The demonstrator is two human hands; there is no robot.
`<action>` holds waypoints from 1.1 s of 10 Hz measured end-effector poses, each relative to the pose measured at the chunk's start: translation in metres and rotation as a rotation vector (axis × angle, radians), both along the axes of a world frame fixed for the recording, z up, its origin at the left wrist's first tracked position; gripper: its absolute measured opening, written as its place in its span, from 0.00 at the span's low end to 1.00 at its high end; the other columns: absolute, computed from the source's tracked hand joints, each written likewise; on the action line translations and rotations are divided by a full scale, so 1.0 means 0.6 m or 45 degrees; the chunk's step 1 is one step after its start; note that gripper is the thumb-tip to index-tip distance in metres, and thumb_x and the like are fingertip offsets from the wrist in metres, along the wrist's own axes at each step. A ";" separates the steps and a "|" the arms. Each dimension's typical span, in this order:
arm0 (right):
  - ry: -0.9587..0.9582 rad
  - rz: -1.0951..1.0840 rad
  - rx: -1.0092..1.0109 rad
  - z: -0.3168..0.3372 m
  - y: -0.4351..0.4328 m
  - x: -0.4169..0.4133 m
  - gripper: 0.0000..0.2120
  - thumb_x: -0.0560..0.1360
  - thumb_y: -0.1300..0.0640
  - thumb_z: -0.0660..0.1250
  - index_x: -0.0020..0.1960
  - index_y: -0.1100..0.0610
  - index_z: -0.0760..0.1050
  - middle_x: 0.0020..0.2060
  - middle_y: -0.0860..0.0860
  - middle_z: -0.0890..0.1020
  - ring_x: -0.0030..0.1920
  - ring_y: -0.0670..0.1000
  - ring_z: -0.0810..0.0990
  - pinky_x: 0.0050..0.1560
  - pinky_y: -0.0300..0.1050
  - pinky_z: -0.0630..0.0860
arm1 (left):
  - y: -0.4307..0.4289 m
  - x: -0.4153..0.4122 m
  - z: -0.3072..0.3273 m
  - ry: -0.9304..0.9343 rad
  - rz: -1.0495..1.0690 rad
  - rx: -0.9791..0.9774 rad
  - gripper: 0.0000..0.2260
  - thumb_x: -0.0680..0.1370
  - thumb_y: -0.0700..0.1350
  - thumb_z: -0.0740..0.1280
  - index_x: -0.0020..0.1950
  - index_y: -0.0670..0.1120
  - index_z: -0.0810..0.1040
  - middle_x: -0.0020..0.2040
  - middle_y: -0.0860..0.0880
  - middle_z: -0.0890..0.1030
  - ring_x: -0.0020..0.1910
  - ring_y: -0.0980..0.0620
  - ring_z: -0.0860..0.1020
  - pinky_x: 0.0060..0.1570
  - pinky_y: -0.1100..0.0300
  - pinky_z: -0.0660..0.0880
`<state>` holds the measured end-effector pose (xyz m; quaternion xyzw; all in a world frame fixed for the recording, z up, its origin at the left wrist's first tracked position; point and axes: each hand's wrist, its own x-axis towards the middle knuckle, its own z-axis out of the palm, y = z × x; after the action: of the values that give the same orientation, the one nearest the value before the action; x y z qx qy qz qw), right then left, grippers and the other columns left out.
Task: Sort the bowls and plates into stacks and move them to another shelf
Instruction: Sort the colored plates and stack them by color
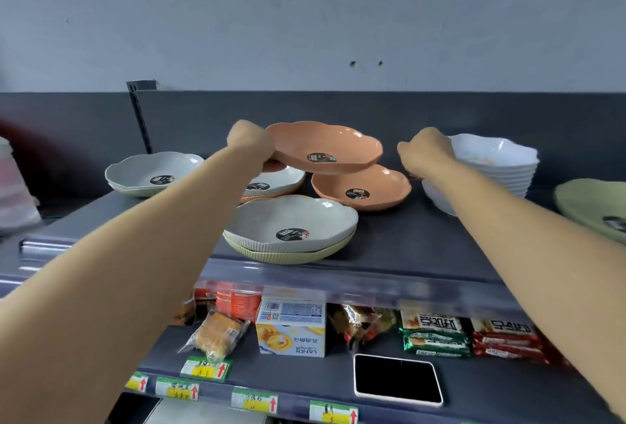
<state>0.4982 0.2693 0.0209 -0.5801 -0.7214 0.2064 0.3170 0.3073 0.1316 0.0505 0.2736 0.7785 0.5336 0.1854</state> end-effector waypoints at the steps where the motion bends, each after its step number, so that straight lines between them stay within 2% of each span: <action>1: 0.011 0.073 0.008 -0.001 -0.011 -0.014 0.09 0.75 0.56 0.60 0.40 0.60 0.70 0.42 0.58 0.78 0.42 0.59 0.78 0.32 0.42 0.68 | 0.018 0.006 -0.017 -0.036 0.006 -0.031 0.16 0.79 0.33 0.58 0.30 0.40 0.70 0.13 0.46 0.72 0.21 0.47 0.75 0.36 0.55 0.80; 2: -0.019 0.149 0.021 -0.003 -0.019 -0.027 0.12 0.74 0.58 0.60 0.33 0.58 0.65 0.40 0.57 0.77 0.39 0.58 0.76 0.30 0.40 0.66 | 0.033 -0.001 -0.036 -0.051 0.005 -0.029 0.13 0.78 0.30 0.56 0.34 0.38 0.67 0.28 0.41 0.74 0.25 0.43 0.74 0.19 0.58 0.75; 3: -0.054 0.191 0.043 -0.002 -0.017 -0.029 0.14 0.74 0.58 0.60 0.30 0.57 0.62 0.32 0.55 0.73 0.33 0.56 0.71 0.28 0.41 0.63 | 0.053 0.000 -0.052 -0.103 -0.005 -0.076 0.13 0.78 0.30 0.55 0.34 0.38 0.66 0.29 0.39 0.73 0.19 0.42 0.74 0.12 0.59 0.70; 4: -0.090 0.223 0.055 -0.005 -0.003 -0.034 0.15 0.74 0.59 0.61 0.30 0.57 0.61 0.28 0.52 0.70 0.35 0.57 0.71 0.32 0.41 0.65 | 0.076 0.005 -0.068 -0.153 -0.026 -0.126 0.14 0.80 0.34 0.54 0.34 0.39 0.66 0.17 0.43 0.74 0.18 0.46 0.76 0.33 0.59 0.80; 5: -0.107 0.265 0.065 -0.004 0.000 -0.044 0.16 0.73 0.59 0.61 0.30 0.56 0.60 0.27 0.53 0.68 0.33 0.56 0.69 0.29 0.41 0.63 | 0.087 0.003 -0.079 -0.119 -0.117 -0.183 0.14 0.81 0.36 0.56 0.35 0.40 0.66 0.33 0.43 0.76 0.33 0.45 0.76 0.43 0.56 0.79; 6: -0.117 0.321 0.059 -0.006 -0.004 -0.061 0.16 0.73 0.61 0.61 0.29 0.58 0.59 0.26 0.53 0.65 0.27 0.53 0.63 0.27 0.41 0.59 | 0.080 -0.008 -0.078 -0.057 -0.062 -0.210 0.13 0.80 0.36 0.56 0.35 0.39 0.66 0.28 0.43 0.73 0.24 0.49 0.74 0.22 0.63 0.75; 7: -0.107 0.396 0.038 -0.007 -0.016 -0.086 0.09 0.72 0.60 0.61 0.34 0.60 0.67 0.30 0.55 0.72 0.30 0.54 0.68 0.31 0.40 0.64 | 0.053 -0.028 -0.065 0.158 -0.156 -0.260 0.14 0.79 0.37 0.61 0.33 0.43 0.67 0.28 0.47 0.72 0.26 0.54 0.70 0.14 0.72 0.66; 8: -0.084 0.487 0.019 -0.002 -0.033 -0.119 0.05 0.73 0.60 0.62 0.39 0.59 0.71 0.35 0.55 0.76 0.33 0.55 0.71 0.36 0.42 0.69 | 0.029 -0.056 -0.050 0.405 -0.171 -0.419 0.11 0.77 0.38 0.63 0.34 0.43 0.70 0.21 0.51 0.75 0.28 0.53 0.72 0.25 0.68 0.70; 9: -0.087 0.567 0.014 0.002 -0.049 -0.166 0.07 0.73 0.60 0.63 0.41 0.63 0.75 0.37 0.56 0.78 0.33 0.55 0.73 0.38 0.44 0.73 | -0.013 -0.096 -0.044 0.452 -0.096 -0.446 0.09 0.76 0.37 0.61 0.36 0.41 0.71 0.28 0.47 0.75 0.28 0.48 0.73 0.34 0.63 0.69; 10: -0.141 0.634 -0.028 0.003 -0.070 -0.214 0.11 0.74 0.59 0.63 0.49 0.65 0.79 0.43 0.58 0.84 0.36 0.55 0.78 0.41 0.44 0.78 | -0.060 -0.137 -0.047 0.453 -0.052 -0.469 0.08 0.76 0.37 0.63 0.36 0.43 0.73 0.28 0.47 0.75 0.22 0.52 0.75 0.30 0.64 0.71; 11: -0.263 0.705 -0.108 0.001 -0.091 -0.249 0.11 0.76 0.56 0.64 0.41 0.64 0.76 0.39 0.57 0.83 0.31 0.52 0.78 0.32 0.38 0.72 | -0.102 -0.164 -0.049 0.464 -0.006 -0.511 0.02 0.76 0.38 0.65 0.43 0.43 0.76 0.16 0.54 0.74 0.16 0.61 0.73 0.28 0.66 0.73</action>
<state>0.3487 0.2150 0.0214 -0.3920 -0.8713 0.2549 0.1489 0.2089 0.0704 0.0210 0.3247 0.8885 0.3103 0.0938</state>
